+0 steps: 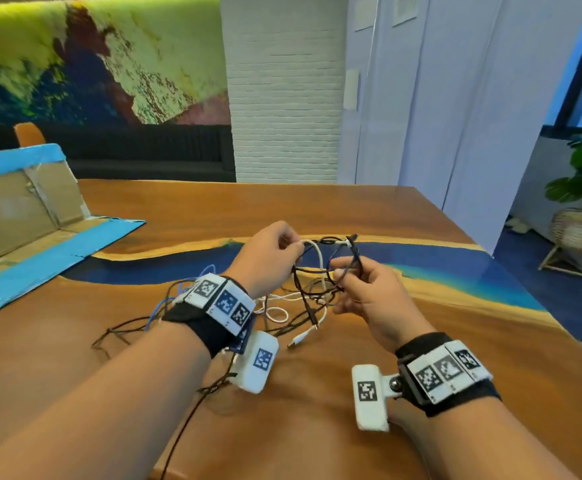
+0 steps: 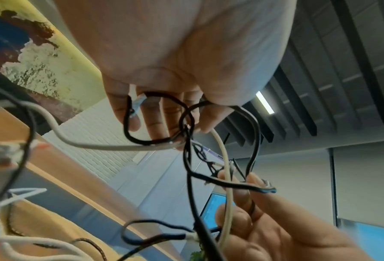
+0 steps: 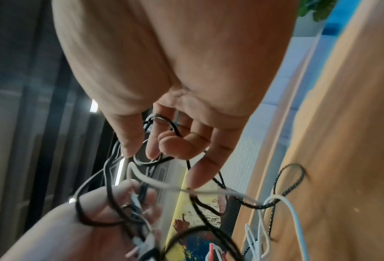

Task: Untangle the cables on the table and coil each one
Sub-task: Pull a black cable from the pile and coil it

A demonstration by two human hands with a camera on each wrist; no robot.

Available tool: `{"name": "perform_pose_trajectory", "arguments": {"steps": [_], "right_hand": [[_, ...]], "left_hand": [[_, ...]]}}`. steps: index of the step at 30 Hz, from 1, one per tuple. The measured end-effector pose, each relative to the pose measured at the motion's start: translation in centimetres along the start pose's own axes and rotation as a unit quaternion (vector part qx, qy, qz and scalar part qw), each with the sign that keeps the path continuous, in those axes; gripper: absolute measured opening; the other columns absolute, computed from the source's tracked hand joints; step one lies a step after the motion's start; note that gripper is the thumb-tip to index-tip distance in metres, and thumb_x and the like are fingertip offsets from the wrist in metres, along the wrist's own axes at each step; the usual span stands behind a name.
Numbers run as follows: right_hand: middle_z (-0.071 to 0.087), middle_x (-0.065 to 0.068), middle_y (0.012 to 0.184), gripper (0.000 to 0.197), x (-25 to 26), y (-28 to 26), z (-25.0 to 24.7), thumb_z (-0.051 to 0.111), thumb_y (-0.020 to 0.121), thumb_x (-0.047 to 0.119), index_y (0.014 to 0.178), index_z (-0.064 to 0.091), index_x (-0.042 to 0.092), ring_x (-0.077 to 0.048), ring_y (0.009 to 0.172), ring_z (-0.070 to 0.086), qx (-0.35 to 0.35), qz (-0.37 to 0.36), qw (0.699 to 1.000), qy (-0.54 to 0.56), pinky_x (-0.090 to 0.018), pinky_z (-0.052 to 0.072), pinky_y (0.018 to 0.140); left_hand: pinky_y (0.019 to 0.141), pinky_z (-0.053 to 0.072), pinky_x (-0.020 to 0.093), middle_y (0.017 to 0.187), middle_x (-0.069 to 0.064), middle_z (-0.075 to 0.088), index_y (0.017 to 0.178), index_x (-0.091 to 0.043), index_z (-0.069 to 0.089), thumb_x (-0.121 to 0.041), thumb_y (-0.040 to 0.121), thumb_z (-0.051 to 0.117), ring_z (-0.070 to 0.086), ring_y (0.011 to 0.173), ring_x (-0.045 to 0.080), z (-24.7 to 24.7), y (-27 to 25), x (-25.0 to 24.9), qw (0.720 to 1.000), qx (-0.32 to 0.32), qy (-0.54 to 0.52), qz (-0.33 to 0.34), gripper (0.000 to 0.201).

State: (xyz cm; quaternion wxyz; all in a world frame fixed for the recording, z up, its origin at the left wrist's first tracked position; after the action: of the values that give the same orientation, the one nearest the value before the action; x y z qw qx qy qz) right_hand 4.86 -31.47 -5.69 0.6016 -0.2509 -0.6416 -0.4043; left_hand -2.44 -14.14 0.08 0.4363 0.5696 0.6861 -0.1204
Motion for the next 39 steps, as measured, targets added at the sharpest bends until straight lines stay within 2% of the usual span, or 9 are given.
{"name": "perform_pose_trajectory", "arguments": {"steps": [7,11,14,18,24,29,31,35,39], "right_hand": [[0.064,-0.005,0.086,0.025,-4.7,-0.1,-2.9,0.045,0.107,0.014,0.094,0.065,0.012,-0.017,0.067,0.055,-0.048,0.071,0.989,0.120,-0.036,0.046,0.063],[0.064,-0.006,0.079,0.019,-5.7,0.3,-3.7,0.043,0.104,0.007,0.099,0.060,0.012,-0.016,0.065,0.059,-0.063,0.087,0.989,0.103,-0.038,0.041,0.065],[0.055,-0.006,0.071,0.032,-6.0,-0.2,-4.1,0.044,0.100,-0.002,0.122,0.060,0.016,-0.017,0.058,0.048,-0.066,0.087,0.989,0.104,-0.033,0.038,0.059],[0.054,-0.006,0.067,0.046,-5.8,-0.8,-4.3,0.041,0.101,-0.003,0.116,0.073,0.027,-0.016,0.053,0.038,-0.090,0.083,0.983,0.134,-0.031,0.036,0.058],[0.057,0.000,0.071,0.035,-4.6,-1.9,-2.7,0.057,0.096,0.026,0.129,0.068,0.027,-0.012,0.058,0.044,-0.020,0.065,0.988,0.137,-0.025,0.041,0.053],[0.076,-0.013,0.105,0.052,-5.0,-1.8,-2.3,0.072,0.086,0.001,0.131,0.065,0.025,-0.025,0.080,0.072,0.002,0.041,0.996,0.074,-0.033,0.062,0.063],[0.077,-0.012,0.092,0.041,-5.1,-1.7,-2.6,0.064,0.092,-0.002,0.126,0.064,0.021,-0.021,0.068,0.071,-0.034,0.055,0.992,0.107,-0.030,0.058,0.053],[0.066,-0.011,0.086,0.033,-5.7,-1.3,-3.2,0.059,0.095,-0.007,0.118,0.054,0.016,-0.011,0.053,0.054,-0.108,0.029,0.989,0.094,-0.033,0.040,0.055],[0.054,-0.015,0.095,0.026,-6.1,-1.2,-3.6,0.056,0.095,-0.011,0.095,0.054,0.015,-0.020,0.058,0.041,-0.117,0.015,0.989,0.085,-0.036,0.035,0.058]], "left_hand": [[0.086,0.050,0.046,0.101,0.004,0.071,0.096,-0.025,0.072,-0.031,0.099,0.052,0.064,0.095,0.027,5.2,2.8,1.7,0.992,0.087,-0.076,-0.045,0.022],[0.071,0.045,0.032,0.082,0.005,0.057,0.100,-0.011,0.074,-0.058,0.098,0.056,0.057,0.076,0.022,7.1,3.3,2.9,0.984,0.172,-0.036,-0.031,0.051],[0.054,0.037,0.023,0.059,0.000,0.052,0.092,-0.007,0.071,-0.041,0.101,0.061,0.046,0.054,0.014,8.5,2.7,3.6,0.978,0.209,-0.021,0.000,0.036],[0.059,0.049,0.024,0.069,0.003,0.064,0.111,-0.015,0.071,-0.013,0.104,0.057,0.057,0.057,0.014,8.8,1.6,4.5,0.968,0.160,-0.188,-0.039,0.016],[0.053,0.048,0.028,0.060,0.005,0.056,0.104,-0.012,0.074,-0.021,0.102,0.062,0.053,0.049,0.020,7.8,0.6,5.4,0.960,0.138,-0.241,-0.043,0.015],[0.056,0.048,0.027,0.074,0.004,0.064,0.088,-0.010,0.070,-0.015,0.102,0.060,0.058,0.056,0.016,8.5,0.4,5.5,0.949,0.145,-0.275,-0.052,0.018],[0.052,0.043,0.026,0.072,0.005,0.059,0.089,-0.010,0.067,-0.010,0.102,0.056,0.050,0.051,0.015,8.9,0.3,5.4,0.936,0.153,-0.311,-0.067,0.017],[0.043,0.030,0.023,0.061,-0.001,0.042,0.117,-0.014,0.064,-0.013,0.102,0.057,0.033,0.044,0.011,9.3,0.1,5.4,0.919,0.179,-0.336,-0.100,0.017],[0.046,0.038,0.023,0.060,0.002,0.053,0.146,-0.034,0.042,-0.012,0.094,0.071,0.042,0.045,0.015,9.2,0.0,5.4,0.926,0.181,-0.325,-0.069,0.063]]}}
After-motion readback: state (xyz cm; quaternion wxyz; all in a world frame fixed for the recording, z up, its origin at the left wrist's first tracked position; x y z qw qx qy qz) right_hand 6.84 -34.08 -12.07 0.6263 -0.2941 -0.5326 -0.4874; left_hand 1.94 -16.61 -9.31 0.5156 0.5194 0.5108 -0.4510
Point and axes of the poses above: each hand's wrist, its own y-axis towards the middle knuckle, its own z-axis out of the palm, x = y × z, the point moved 3 cm from there along y, towards the middle knuckle
